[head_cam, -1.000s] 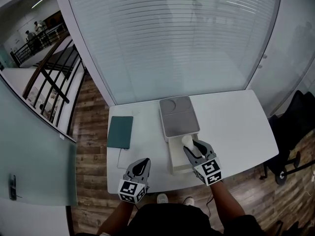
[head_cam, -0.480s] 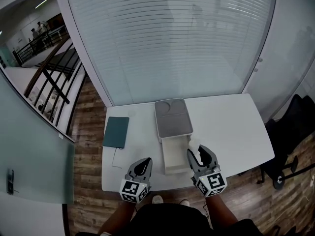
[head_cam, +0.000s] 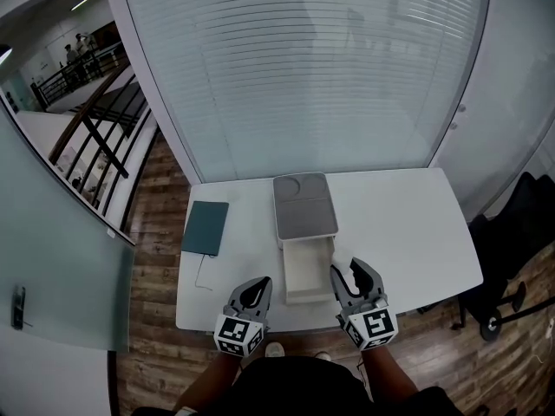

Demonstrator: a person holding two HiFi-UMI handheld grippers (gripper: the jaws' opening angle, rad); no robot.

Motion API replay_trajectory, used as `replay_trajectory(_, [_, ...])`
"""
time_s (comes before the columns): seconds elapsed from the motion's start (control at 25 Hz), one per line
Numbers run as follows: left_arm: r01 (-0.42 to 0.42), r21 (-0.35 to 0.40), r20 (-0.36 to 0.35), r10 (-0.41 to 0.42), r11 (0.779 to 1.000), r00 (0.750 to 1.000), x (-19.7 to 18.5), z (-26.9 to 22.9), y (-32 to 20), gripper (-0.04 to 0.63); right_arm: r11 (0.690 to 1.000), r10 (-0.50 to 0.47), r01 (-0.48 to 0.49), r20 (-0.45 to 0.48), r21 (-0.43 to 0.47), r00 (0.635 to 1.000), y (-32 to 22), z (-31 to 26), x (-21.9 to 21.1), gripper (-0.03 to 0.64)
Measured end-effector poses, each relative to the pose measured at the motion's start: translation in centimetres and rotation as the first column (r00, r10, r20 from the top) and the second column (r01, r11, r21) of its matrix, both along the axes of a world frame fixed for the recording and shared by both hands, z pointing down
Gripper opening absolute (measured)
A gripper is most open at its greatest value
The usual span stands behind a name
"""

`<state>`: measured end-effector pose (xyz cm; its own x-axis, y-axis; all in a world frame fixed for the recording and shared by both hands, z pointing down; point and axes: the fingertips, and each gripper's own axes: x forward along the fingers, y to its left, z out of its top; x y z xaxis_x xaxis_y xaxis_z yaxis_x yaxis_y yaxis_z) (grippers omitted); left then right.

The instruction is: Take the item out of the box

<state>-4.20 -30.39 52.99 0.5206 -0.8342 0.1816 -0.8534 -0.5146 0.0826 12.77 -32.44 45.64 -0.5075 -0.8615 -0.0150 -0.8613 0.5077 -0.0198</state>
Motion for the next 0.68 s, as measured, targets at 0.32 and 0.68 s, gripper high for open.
replay_trajectory(0.32, [0.004, 0.000, 0.018, -0.004, 1.000, 1.000, 0.14, -0.09, 0.29, 0.011, 1.000, 0.007, -0.007, 0.028, 0.000, 1.000, -0.23, 0.42, 0.45, 0.160])
replay_trajectory(0.68, [0.018, 0.013, 0.010, -0.018, 1.000, 1.000, -0.17, -0.34, -0.13, 0.011, 1.000, 0.004, -0.004, 0.016, 0.001, 1.000, -0.44, 0.52, 0.26, 0.160])
